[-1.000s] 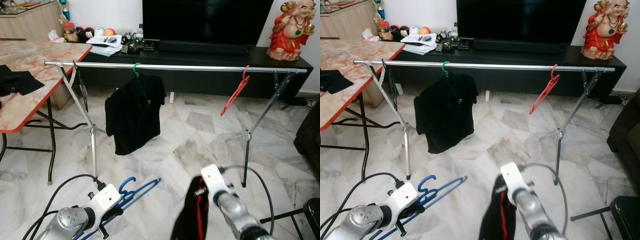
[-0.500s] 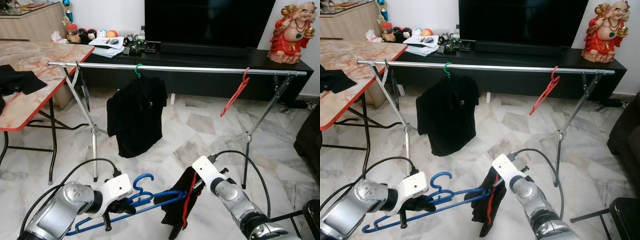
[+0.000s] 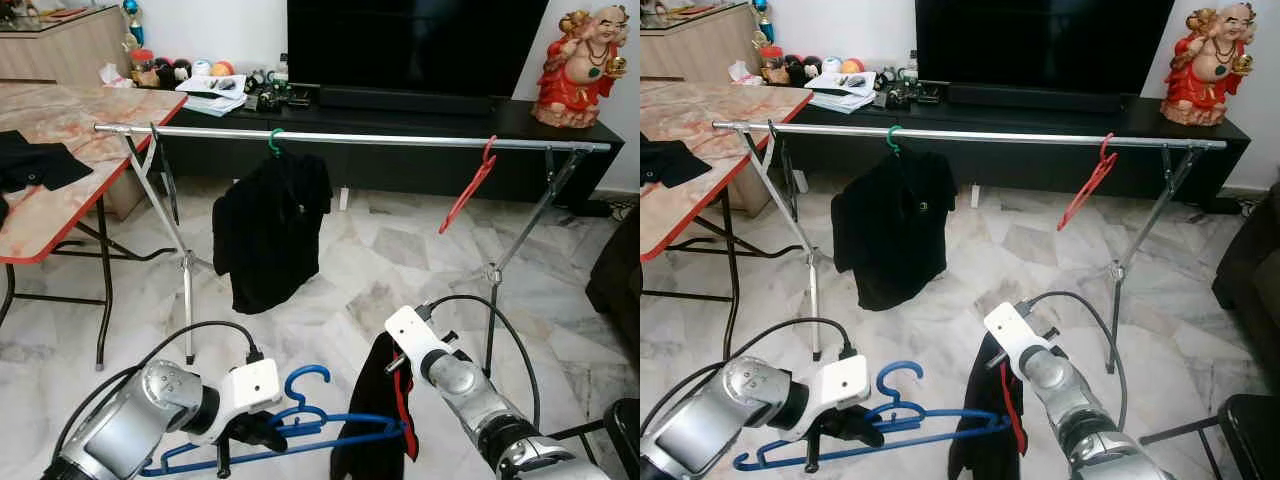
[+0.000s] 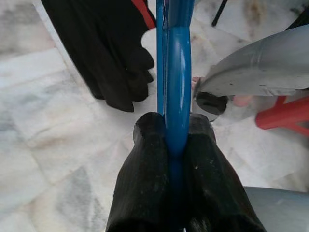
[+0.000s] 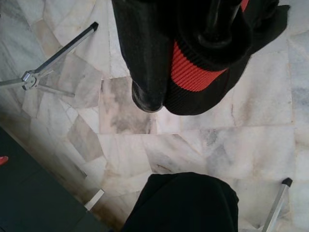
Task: Hang hanger
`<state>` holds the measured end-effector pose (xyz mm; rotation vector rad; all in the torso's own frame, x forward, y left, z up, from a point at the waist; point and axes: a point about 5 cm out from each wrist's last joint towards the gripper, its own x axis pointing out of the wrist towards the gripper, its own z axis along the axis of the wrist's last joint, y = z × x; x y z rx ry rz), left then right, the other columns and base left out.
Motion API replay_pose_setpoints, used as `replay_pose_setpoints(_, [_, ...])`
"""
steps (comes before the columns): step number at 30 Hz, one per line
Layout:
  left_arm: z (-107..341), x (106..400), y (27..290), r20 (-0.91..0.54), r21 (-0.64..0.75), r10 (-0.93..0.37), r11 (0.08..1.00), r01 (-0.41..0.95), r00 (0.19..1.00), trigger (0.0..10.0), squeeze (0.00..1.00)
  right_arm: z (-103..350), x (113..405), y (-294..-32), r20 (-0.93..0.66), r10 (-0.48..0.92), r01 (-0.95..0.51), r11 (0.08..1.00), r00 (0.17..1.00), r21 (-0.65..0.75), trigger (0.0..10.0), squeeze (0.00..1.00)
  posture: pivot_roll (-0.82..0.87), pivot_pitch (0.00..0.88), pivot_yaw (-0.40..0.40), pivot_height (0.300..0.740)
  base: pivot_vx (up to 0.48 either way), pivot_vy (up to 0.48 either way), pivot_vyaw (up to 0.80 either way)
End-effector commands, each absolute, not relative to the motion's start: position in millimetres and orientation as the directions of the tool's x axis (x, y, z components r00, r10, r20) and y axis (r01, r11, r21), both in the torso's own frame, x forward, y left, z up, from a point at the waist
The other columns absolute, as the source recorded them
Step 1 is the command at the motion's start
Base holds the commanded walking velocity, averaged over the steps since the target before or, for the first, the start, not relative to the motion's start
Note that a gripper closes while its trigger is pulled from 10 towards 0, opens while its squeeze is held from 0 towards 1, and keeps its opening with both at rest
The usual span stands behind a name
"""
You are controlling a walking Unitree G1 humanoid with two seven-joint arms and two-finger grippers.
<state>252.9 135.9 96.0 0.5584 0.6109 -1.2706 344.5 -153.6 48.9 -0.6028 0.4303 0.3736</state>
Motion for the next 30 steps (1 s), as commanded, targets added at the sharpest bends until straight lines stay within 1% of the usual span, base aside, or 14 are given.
replay_pose_setpoints(1, [97.5, 258.7, 135.2, -0.700, 0.089, -0.681, 0.213, 0.973, 0.214, 10.0, 0.00, 54.8, 349.1, -152.5, -0.473, 0.204, -0.435, 0.777, 0.857, -0.455, 10.0, 0.00, 0.15, 0.000, -0.050, 0.740, 0.000, 0.000, 0.00])
replay_pose_setpoints(5, [98.9, 267.9, 133.9, -0.686, 0.151, -0.669, 0.255, 0.955, 0.287, 10.0, 0.00, 54.2, 348.8, -151.1, -0.475, 0.208, -0.434, 0.788, 0.855, -0.436, 10.0, 0.00, 0.15, 0.000, -0.050, 0.740, 0.000, 0.000, 0.00])
replay_pose_setpoints(8, [99.0, 269.5, 134.2, -0.685, 0.155, -0.665, 0.267, 0.951, 0.298, 10.0, 0.00, 54.0, 348.7, -150.9, -0.477, 0.208, -0.434, 0.790, 0.854, -0.434, 10.0, 0.00, 0.15, 0.000, -0.050, 0.740, 0.000, 0.000, 0.00])
replay_pose_setpoints(12, [97.4, 275.9, 134.4, -0.665, 0.168, -0.661, 0.321, 0.932, 0.348, 10.0, 0.00, 52.5, 347.8, -150.9, -0.485, 0.207, -0.437, 0.792, 0.850, -0.427, 10.0, 0.00, 0.16, 0.000, -0.051, 0.740, 0.000, 0.000, 0.00])
replay_pose_setpoints(13, [95.5, 280.8, 136.5, -0.670, 0.196, -0.636, 0.346, 0.917, 0.383, 10.0, 0.00, 52.0, 347.5, -150.4, -0.487, 0.208, -0.439, 0.792, 0.848, -0.425, 10.0, 0.00, 0.15, 0.000, -0.051, 0.740, 0.000, 0.000, 0.00])
replay_pose_setpoints(14, [94.5, 283.2, 137.6, -0.673, 0.214, -0.622, 0.353, 0.911, 0.399, 10.0, 0.00, 51.8, 347.3, -150.1, -0.488, 0.209, -0.439, 0.792, 0.847, -0.423, 10.0, 0.00, 0.15, 0.000, -0.051, 0.740, 0.000, 0.000, 0.00])
replay_pose_setpoints(15, [94.5, 283.2, 137.6, -0.673, 0.214, -0.622, 0.353, 0.911, 0.399, 10.0, 0.00, 51.8, 347.3, -150.1, -0.488, 0.209, -0.439, 0.792, 0.847, -0.423, 10.0, 0.00, 0.15, 0.000, -0.051, 0.740, 0.000, 0.000, 0.00])
replay_pose_setpoints(20, [92.5, 291.5, 140.3, -0.663, 0.265, -0.586, 0.400, 0.878, 0.467, 10.0, 0.00, 52.3, 347.5, -150.0, -0.486, 0.216, -0.442, 0.794, 0.847, -0.418, 10.0, 0.00, 0.15, 0.000, -0.050, 0.740, 0.000, 0.000, 0.00])
replay_pose_setpoints(22, [92.1, 291.9, 139.8, -0.653, 0.258, -0.593, 0.410, 0.875, 0.470, 10.0, 0.00, 51.8, 347.1, -150.9, -0.489, 0.215, -0.443, 0.794, 0.846, -0.417, 10.0, 0.00, 0.15, 0.000, -0.050, 0.740, 0.000, 0.000, 0.00])
replay_pose_setpoints(24, [91.5, 291.2, 138.7, -0.651, 0.237, -0.606, 0.410, 0.881, 0.457, 10.0, 0.00, 51.0, 346.5, -151.6, -0.492, 0.215, -0.444, 0.794, 0.844, -0.415, 10.0, 0.00, 0.15, 0.000, -0.050, 0.740, 0.000, 0.000, 0.00])
replay_pose_setpoints(25, [91.9, 288.3, 137.7, -0.653, 0.211, -0.624, 0.395, 0.894, 0.429, 10.0, 0.00, 50.5, 346.2, -151.9, -0.493, 0.214, -0.444, 0.794, 0.843, -0.414, 10.0, 0.00, 0.15, 0.000, -0.051, 0.740, 0.000, 0.000, 0.00])
replay_pose_setpoints(26, [92.8, 282.2, 136.2, -0.656, 0.163, -0.654, 0.364, 0.917, 0.376, 10.0, 0.00, 49.5, 345.5, -152.4, -0.497, 0.212, -0.445, 0.794, 0.841, -0.414, 10.0, 0.00, 0.15, 0.000, -0.051, 0.740, 0.000, 0.000, 0.00])
replay_pose_setpoints(27, [93.3, 279.2, 135.6, -0.657, 0.144, -0.667, 0.346, 0.927, 0.350, 10.0, 0.00, 49.0, 345.1, -152.6, -0.500, 0.211, -0.446, 0.794, 0.840, -0.414, 10.0, 0.00, 0.15, 0.000, -0.051, 0.740, 0.000, 0.000, 0.00])
replay_pose_setpoints(30, [95.2, 274.8, 135.6, -0.657, 0.115, -0.686, 0.319, 0.941, 0.312, 10.0, 0.00, 48.0, 344.4, -153.0, -0.504, 0.209, -0.447, 0.792, 0.838, -0.415, 10.0, 0.00, 0.16, 0.000, -0.052, 0.740, 0.000, 0.000, 0.00])
